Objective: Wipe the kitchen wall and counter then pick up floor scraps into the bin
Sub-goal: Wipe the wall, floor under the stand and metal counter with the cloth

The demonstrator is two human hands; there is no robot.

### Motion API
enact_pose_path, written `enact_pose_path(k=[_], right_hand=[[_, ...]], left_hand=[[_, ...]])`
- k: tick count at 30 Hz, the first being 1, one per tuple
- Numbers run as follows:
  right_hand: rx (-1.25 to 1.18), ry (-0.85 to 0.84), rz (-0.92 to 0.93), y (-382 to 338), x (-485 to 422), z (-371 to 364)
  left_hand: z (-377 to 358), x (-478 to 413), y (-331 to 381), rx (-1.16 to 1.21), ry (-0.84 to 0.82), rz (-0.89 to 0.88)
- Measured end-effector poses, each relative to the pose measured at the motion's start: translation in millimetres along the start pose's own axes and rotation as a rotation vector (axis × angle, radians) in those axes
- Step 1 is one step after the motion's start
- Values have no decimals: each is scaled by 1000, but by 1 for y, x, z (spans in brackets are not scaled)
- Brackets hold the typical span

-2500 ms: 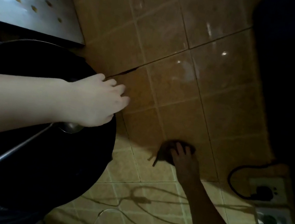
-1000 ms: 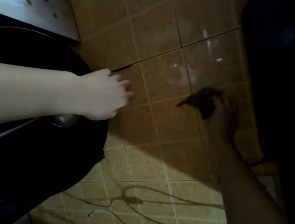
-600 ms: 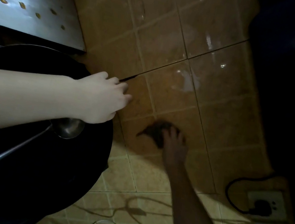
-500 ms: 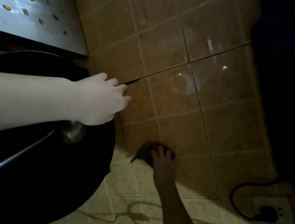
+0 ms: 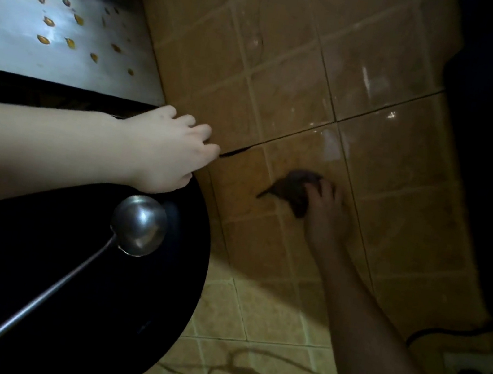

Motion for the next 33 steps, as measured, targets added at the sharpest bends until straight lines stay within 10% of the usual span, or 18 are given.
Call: enact_pose_path(k=[6, 13, 20, 33], right_hand=[[-255, 200, -200, -29, -67, 35], [2, -249, 169, -85, -67, -5], [54, -326, 236, -94, -75, -15], [-331, 499, -396, -17, -196, 131]], left_hand=[[4, 2, -34, 28, -37, 63], [4, 4, -75, 10, -62, 113], [3, -4, -100, 43, -135, 96], [21, -16, -151, -12, -118, 124]])
Point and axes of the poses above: each hand's wrist, its own x-axis away from the middle knuckle, its own z-axis out of the back of the hand, y = z × x, the point moved 1 cm from there along -x, towards the middle knuckle, and after that the axes turned 3 degrees about z, right-handed, at the moved point
